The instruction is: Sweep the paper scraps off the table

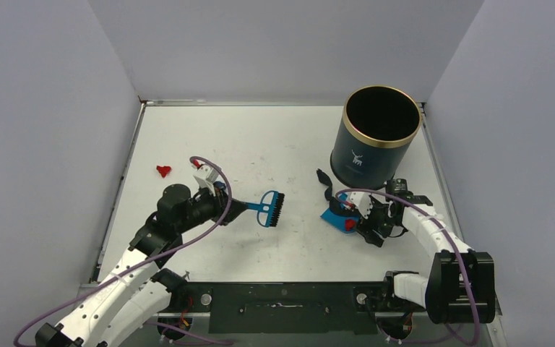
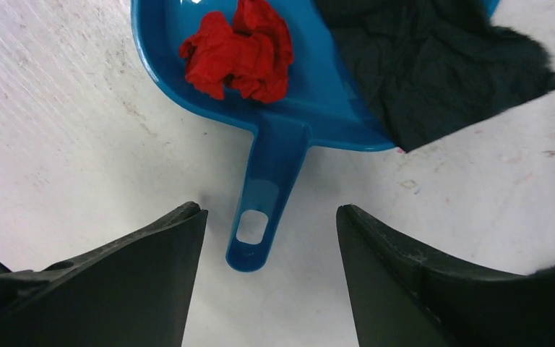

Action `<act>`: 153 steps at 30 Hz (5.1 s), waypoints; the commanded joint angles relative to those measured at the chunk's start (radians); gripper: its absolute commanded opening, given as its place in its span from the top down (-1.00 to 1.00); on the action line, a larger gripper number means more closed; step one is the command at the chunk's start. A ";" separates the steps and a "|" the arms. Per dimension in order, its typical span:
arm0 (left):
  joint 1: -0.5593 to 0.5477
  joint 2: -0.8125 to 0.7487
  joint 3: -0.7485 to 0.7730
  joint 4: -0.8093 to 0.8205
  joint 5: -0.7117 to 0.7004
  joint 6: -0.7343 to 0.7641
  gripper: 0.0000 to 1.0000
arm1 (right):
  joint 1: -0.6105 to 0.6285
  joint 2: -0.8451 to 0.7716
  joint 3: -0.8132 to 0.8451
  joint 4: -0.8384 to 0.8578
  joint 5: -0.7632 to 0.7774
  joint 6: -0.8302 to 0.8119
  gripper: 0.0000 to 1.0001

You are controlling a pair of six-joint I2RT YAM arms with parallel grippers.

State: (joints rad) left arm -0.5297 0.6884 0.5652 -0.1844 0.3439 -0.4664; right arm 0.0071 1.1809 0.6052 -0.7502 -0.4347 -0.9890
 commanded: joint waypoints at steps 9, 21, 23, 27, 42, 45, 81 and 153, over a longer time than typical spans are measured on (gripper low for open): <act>0.073 0.158 0.099 0.140 0.001 -0.099 1.00 | -0.005 0.063 -0.027 0.054 -0.002 -0.024 0.25; 0.063 0.566 0.422 0.220 -0.178 -0.322 1.00 | 0.007 0.075 0.169 -0.162 0.102 0.107 0.71; 0.041 0.663 0.520 0.166 -0.204 -0.283 1.00 | 0.028 0.073 0.169 -0.178 0.138 0.131 0.71; -0.002 0.893 0.811 -0.059 -0.183 -0.147 1.00 | 0.072 0.055 0.169 -0.205 0.223 0.176 0.73; -0.082 1.239 1.111 -0.059 -0.206 -0.245 1.00 | 0.100 0.000 0.125 -0.234 0.369 0.231 0.74; -0.082 1.304 1.154 -0.059 -0.198 -0.268 1.00 | 0.101 -0.006 0.132 -0.247 0.371 0.234 0.73; -0.122 0.993 0.968 -0.335 -0.124 -0.050 1.00 | 0.274 0.051 0.143 -0.334 0.363 0.220 0.72; -0.265 0.977 1.089 -0.638 -0.410 0.008 1.00 | 0.397 -0.022 0.213 -0.220 0.258 0.296 0.77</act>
State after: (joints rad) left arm -0.8425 1.7966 1.6810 -0.8146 -0.0181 -0.4866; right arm 0.4004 1.1725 0.7616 -1.0046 -0.1463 -0.7082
